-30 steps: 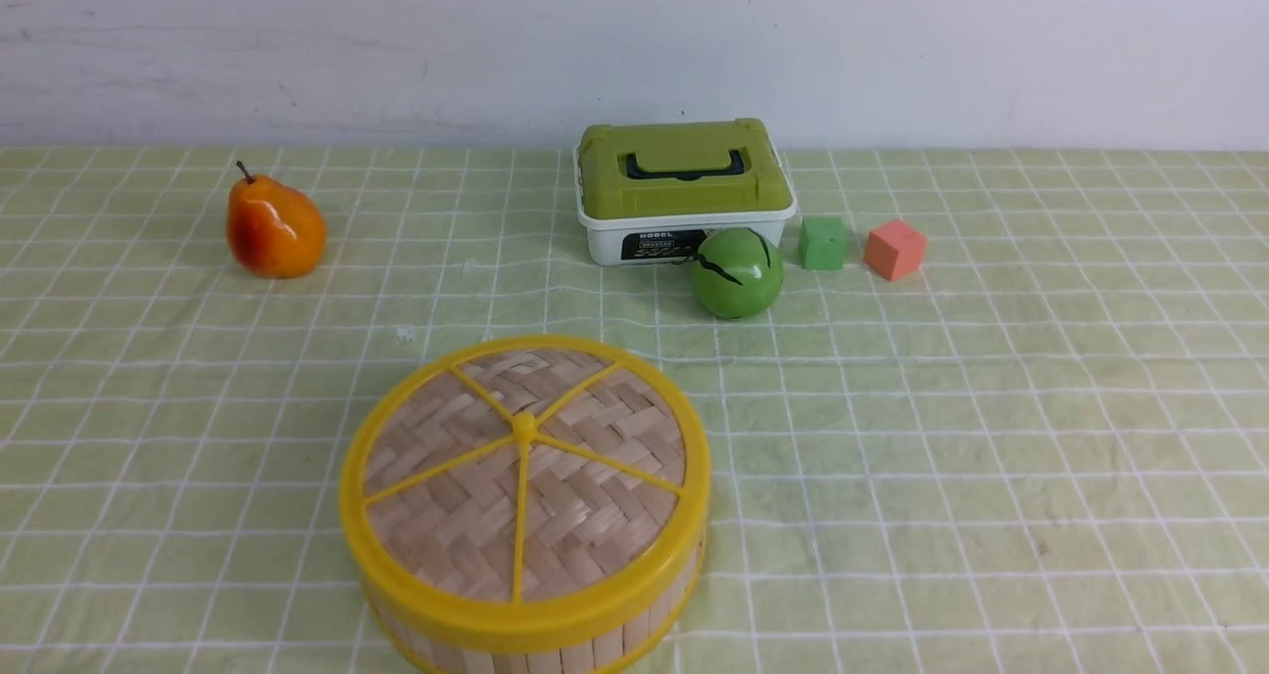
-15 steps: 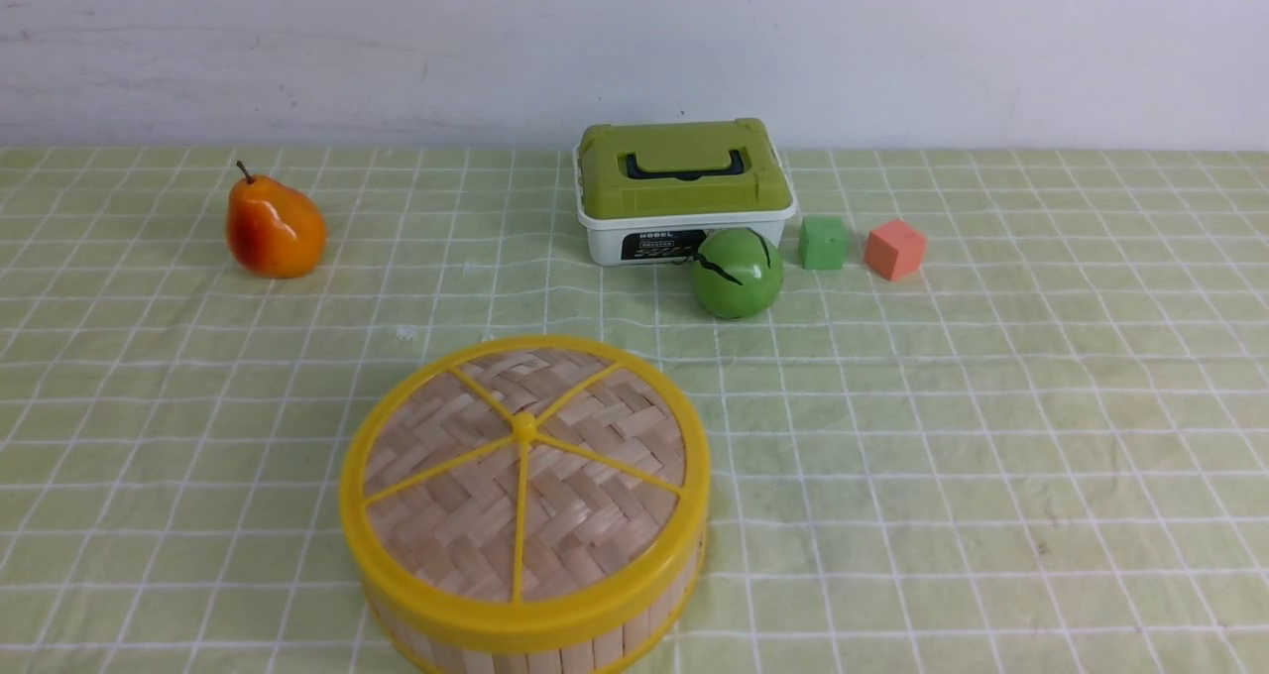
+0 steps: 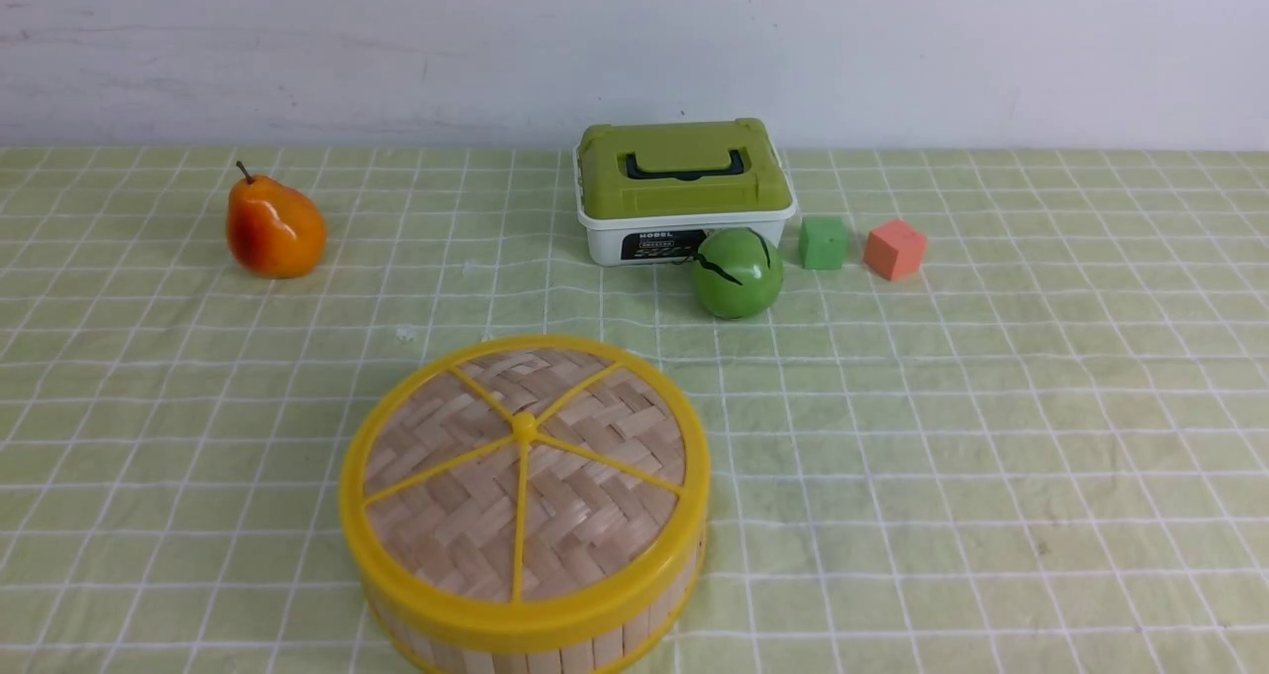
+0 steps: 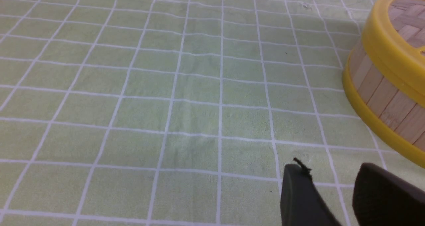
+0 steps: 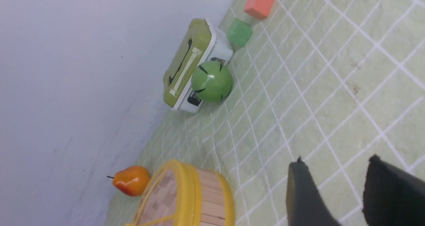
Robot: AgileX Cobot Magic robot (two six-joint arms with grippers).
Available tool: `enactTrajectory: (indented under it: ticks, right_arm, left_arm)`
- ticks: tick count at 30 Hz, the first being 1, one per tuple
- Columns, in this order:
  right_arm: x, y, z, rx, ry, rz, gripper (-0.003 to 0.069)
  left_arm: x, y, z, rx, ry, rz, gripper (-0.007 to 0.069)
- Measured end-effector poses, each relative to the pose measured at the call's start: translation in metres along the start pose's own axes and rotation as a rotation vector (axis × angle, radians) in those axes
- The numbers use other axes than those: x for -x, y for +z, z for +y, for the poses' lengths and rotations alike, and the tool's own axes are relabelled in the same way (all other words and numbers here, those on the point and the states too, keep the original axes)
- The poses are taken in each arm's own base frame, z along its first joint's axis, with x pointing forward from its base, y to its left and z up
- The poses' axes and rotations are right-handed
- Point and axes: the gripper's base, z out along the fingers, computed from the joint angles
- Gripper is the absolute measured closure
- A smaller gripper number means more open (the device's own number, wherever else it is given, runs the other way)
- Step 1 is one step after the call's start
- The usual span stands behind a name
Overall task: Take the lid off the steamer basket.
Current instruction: Use the right arm to lift the lid of the steamer
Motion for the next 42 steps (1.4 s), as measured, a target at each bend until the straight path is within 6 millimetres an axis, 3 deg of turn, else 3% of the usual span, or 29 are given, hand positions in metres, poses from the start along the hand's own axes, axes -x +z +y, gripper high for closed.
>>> enactTrajectory:
  ticks: [6, 10, 12, 15, 19, 20, 25, 29, 33, 34, 36, 37, 40, 42]
  right_arm:
    - [0.002, -0.001, 0.001, -0.005, -0.101, -0.011, 0.0418]
    - [0.016, -0.011, 0.032, 0.029, -0.312, -0.034, 0.0477]
    - [0.034, -0.020, 0.067, 0.004, -0.499, -0.014, 0.0578]
    - [0.060, -0.022, 0.113, -0.099, -0.735, 0.091, 0.0662]
    - [0.085, -0.016, 0.155, -0.182, -0.930, 0.228, 0.0678]
    - [0.098, -0.009, 0.179, -0.215, -1.010, 0.329, 0.0678]
    - [0.116, 0.033, 0.214, -0.215, -1.109, 0.605, 0.0667]
    - [0.106, 0.073, 0.230, -0.149, -1.163, 0.772, 0.0661]
    - [0.080, 0.122, 0.245, -0.126, -1.284, 0.913, 0.0659]
    - [0.078, 0.125, 0.246, -0.125, -1.290, 0.918, 0.0659]
    - [0.063, 0.142, 0.257, -0.117, -1.344, 0.944, 0.0659]
    - [0.045, 0.162, 0.266, -0.109, -1.390, 0.971, 0.0658]
    - [0.013, 0.195, 0.279, -0.089, -1.429, 1.011, 0.0654]
    - [-0.004, 0.209, 0.288, -0.057, -1.444, 1.023, 0.0649]
  left_arm:
    - [0.000, 0.000, 0.000, 0.000, 0.000, 0.000, 0.0386]
    - [0.000, 0.000, 0.000, 0.000, 0.000, 0.000, 0.0386]
    - [0.000, 0.000, 0.000, 0.000, 0.000, 0.000, 0.0386]
    - [0.000, 0.000, 0.000, 0.000, 0.000, 0.000, 0.0386]
    - [0.000, 0.000, 0.000, 0.000, 0.000, 0.000, 0.0386]
    - [0.000, 0.000, 0.000, 0.000, 0.000, 0.000, 0.0386]
    - [0.000, 0.000, 0.000, 0.000, 0.000, 0.000, 0.0386]
    - [0.000, 0.000, 0.000, 0.000, 0.000, 0.000, 0.0386]
    - [0.000, 0.000, 0.000, 0.000, 0.000, 0.000, 0.0386]
    - [0.000, 0.000, 0.000, 0.000, 0.000, 0.000, 0.0386]
    - [0.000, 0.000, 0.000, 0.000, 0.000, 0.000, 0.0386]
    - [0.000, 0.000, 0.000, 0.000, 0.000, 0.000, 0.0386]
    - [0.000, 0.000, 0.000, 0.000, 0.000, 0.000, 0.0386]
    - [0.000, 0.000, 0.000, 0.000, 0.000, 0.000, 0.0386]
